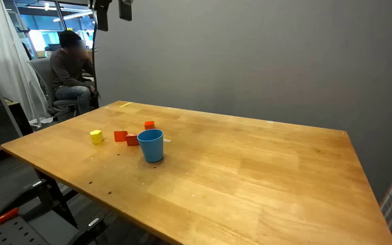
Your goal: Put the yellow thing in the cup
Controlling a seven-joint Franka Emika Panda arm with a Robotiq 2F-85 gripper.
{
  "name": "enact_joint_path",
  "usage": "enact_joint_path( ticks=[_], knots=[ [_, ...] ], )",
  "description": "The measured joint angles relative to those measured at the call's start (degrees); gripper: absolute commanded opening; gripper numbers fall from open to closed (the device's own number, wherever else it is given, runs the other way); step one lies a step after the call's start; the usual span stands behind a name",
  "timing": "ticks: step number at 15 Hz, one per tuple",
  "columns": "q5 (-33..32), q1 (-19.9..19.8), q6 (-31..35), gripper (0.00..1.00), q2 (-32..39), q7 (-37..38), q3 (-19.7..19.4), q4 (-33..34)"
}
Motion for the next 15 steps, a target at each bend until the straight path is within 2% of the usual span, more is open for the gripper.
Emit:
enact_joint_path(
  ticks=[8,11,15],
  knots=[
    [0.73,0.04,0.18,1.00,0.00,-0.12,-0.16,0.31],
    [6.11,1.05,5.44,1.00,2.17,-0.23,-0.16,-0.32],
    [11.73,5.84,14.60,1.00,11.12,-0.29,2.96,-0.42]
  ],
)
